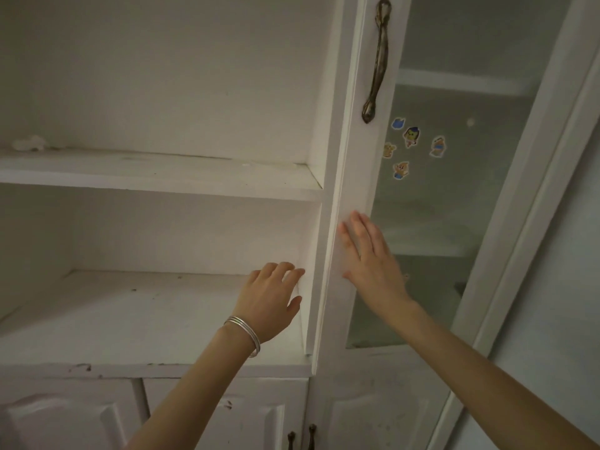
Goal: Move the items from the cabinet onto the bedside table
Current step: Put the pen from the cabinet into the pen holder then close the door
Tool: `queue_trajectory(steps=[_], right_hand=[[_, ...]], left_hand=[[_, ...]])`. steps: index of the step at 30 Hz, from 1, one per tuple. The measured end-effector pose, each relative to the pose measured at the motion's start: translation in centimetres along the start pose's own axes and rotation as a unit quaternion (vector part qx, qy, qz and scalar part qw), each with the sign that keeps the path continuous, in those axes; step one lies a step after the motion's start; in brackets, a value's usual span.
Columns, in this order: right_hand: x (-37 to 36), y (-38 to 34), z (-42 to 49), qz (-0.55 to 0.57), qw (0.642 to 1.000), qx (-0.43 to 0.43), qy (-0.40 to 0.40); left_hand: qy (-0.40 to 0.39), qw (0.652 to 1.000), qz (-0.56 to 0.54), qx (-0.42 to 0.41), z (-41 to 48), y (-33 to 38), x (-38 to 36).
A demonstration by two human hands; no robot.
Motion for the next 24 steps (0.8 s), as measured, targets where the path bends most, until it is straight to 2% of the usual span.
queue_trajectory(steps=[2, 5, 8, 12, 16, 24], right_hand=[[-0.6, 0.3, 0.4, 0.009, 1.000, 0.007, 0.014], [0.3, 1.2, 1.0, 0.058, 0.995, 0.038, 0.077], [2.1, 3.5, 3.2, 0.096, 0.986, 0.039, 0.129], [2.1, 4.7, 6.1, 0.026, 0.993, 0.084, 0.084], [2.2, 4.7, 6.2, 0.005, 0.990, 0.104, 0.094], [1.1, 4.4, 6.9, -0.050, 0.987, 0.122, 0.098]], left_hand=[[-0.004, 1.000, 0.009, -0.001, 0.7, 0.2, -0.7], [-0.002, 1.000, 0.016, -0.009, 1.9, 0.8, -1.3], [0.028, 0.999, 0.015, 0.006, 3.1, 0.8, -1.7], [0.062, 0.998, 0.022, 0.017, 4.5, 0.8, -2.3], [0.085, 0.996, 0.020, 0.015, 5.4, 0.4, -3.2], [0.054, 0.997, 0.041, 0.039, 4.7, -2.2, -5.3]])
Point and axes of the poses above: each hand's wrist, its own z-axis towards the middle knuckle, its own x-axis out of the back of the hand, y = z × x, the point moved 8 cm from there along z, towards the middle knuckle, and after that the axes turned 13 degrees about y, right-handed, at the moved point
